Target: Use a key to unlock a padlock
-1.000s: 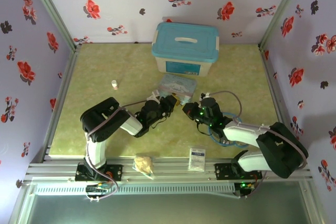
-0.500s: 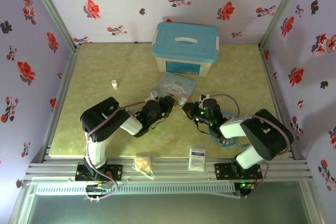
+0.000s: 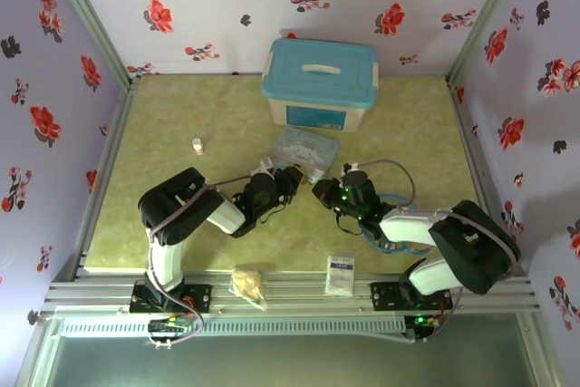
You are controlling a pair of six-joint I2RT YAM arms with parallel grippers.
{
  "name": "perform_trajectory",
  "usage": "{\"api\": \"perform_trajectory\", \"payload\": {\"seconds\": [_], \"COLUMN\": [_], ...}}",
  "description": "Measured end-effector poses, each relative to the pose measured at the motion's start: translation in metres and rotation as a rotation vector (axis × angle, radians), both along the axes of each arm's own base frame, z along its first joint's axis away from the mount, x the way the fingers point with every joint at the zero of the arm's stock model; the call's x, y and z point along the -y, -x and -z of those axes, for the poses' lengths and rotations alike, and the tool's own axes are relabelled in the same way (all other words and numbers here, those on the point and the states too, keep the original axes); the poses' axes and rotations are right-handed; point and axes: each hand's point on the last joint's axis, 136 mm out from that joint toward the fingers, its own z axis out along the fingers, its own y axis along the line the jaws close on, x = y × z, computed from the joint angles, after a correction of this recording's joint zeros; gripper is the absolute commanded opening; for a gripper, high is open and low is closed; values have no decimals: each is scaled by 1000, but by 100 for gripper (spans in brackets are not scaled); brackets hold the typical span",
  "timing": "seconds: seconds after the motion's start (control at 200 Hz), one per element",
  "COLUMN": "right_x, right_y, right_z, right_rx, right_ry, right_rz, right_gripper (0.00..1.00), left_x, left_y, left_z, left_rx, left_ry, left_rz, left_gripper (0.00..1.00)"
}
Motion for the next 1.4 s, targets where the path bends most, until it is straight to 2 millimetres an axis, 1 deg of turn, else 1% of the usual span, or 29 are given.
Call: {"api": "perform_trajectory", "payload": {"seconds": [0.105, 0.185, 0.34, 0.435, 0.595, 0.775, 0.885, 0.975, 1.085, 1.185, 1.28, 1.4], "right_x": [3, 6, 11, 13, 11, 8, 10, 14, 24, 31, 32, 29], "right_y": [5, 8, 11, 13, 12, 11, 13, 17, 25, 30, 32, 33], "right_z": [1, -5, -24, -30, -24, -10, -9, -9, -4, -2, -1, -5], "right_rx": [-2, 7, 37, 43, -3, -71, -85, -90, -96, -99, -97, -81], "right_ry": [-43, -66, -91, -96, -127, -182, -185, -157, -73, -5, 11, -1], "right_rz": [13, 21, 35, 38, 44, 27, 22, 19, 17, 12, 3, -8], "right_gripper": [0, 0, 0, 0, 0, 0, 0, 0, 0, 0, 0, 0], "left_x": [3, 6, 11, 13, 12, 5, 6, 8, 9, 10, 10, 10], "left_y": [4, 6, 9, 10, 10, 11, 13, 15, 15, 16, 16, 16], "left_z": [0, -4, -23, -31, -29, -15, -13, -14, -20, -20, -20, -20], "left_rx": [7, 15, 56, 77, 84, 61, 55, 57, 71, 73, 73, 74], "left_ry": [-9, -2, 45, 58, 42, -1, -5, -1, 17, 17, 17, 18], "left_rz": [24, 39, 55, 61, 59, 46, 56, 64, 71, 76, 77, 77], "left_gripper": [0, 0, 0, 0, 0, 0, 0, 0, 0, 0, 0, 0]}}
